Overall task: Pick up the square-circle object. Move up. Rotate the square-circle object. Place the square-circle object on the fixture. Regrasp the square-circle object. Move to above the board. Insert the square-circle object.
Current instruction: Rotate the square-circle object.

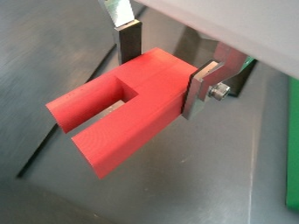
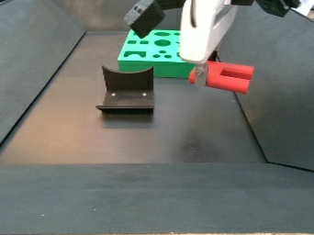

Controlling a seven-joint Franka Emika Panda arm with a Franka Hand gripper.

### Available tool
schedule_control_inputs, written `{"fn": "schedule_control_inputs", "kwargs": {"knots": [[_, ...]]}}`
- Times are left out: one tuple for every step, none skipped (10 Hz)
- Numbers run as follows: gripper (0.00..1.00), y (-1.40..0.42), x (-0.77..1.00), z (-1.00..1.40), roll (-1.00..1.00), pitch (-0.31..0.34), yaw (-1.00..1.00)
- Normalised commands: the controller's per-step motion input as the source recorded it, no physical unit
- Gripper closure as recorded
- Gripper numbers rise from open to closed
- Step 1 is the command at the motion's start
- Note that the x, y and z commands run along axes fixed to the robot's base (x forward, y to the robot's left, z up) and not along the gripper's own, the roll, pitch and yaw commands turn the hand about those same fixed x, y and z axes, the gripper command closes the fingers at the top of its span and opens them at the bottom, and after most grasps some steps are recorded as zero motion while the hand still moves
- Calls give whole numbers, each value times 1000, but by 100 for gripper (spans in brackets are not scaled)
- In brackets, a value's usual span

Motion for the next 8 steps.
{"fn": "schedule_control_inputs", "kwargs": {"knots": [[100, 11, -11, -10, -1, -13, -1000], [100, 11, -12, -10, -1, -14, -1000], [100, 11, -12, -10, -1, -15, -1000], [100, 11, -12, -10, -1, -16, -1000], [100, 11, -13, -10, -1, -17, -1000], [100, 11, -13, -10, -2, -19, -1000], [100, 11, -14, -10, -2, -21, -1000], [100, 11, -14, -10, -2, -22, -1000]]}}
